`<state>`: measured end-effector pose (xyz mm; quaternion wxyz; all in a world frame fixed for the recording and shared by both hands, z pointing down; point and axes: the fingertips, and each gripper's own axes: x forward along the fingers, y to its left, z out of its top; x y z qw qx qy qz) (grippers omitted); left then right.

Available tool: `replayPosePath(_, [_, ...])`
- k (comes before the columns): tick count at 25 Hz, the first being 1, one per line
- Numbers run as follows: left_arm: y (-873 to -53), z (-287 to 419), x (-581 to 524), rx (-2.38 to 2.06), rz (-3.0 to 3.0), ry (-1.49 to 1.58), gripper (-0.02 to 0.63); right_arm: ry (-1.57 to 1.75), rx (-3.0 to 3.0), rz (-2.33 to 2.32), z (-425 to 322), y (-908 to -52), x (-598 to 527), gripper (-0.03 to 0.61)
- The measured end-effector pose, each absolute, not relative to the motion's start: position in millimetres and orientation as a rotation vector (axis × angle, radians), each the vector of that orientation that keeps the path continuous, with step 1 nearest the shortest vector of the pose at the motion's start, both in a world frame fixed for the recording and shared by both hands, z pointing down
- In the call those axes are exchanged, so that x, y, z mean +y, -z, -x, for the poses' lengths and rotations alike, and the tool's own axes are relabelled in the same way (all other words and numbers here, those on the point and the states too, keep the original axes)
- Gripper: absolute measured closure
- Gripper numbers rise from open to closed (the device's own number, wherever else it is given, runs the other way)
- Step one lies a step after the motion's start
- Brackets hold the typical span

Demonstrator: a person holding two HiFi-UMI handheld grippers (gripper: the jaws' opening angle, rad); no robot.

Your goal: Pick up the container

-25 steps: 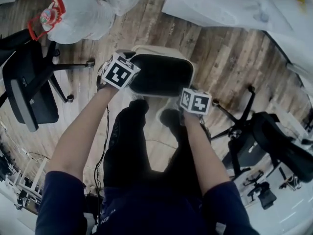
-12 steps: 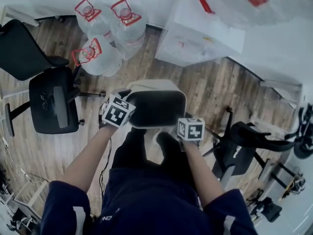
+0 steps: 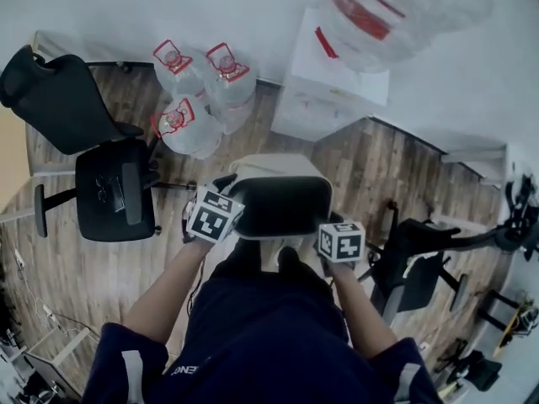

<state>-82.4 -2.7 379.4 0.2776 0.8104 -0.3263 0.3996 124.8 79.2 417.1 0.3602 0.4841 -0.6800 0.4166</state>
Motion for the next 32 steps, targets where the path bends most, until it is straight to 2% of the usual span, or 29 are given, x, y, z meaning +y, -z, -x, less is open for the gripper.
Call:
replayPosePath(11, [-343, 67, 25, -0.922, -2.18, -1.036, 0.486, -1.023, -1.827, -1.273, -148, -373, 85, 0.483])
replayPosePath(32, [-333, 47, 6, -0.939, -2.185, -1.007, 0.485, -1.044, -1.842, -1.29, -165, -373, 67, 0.485])
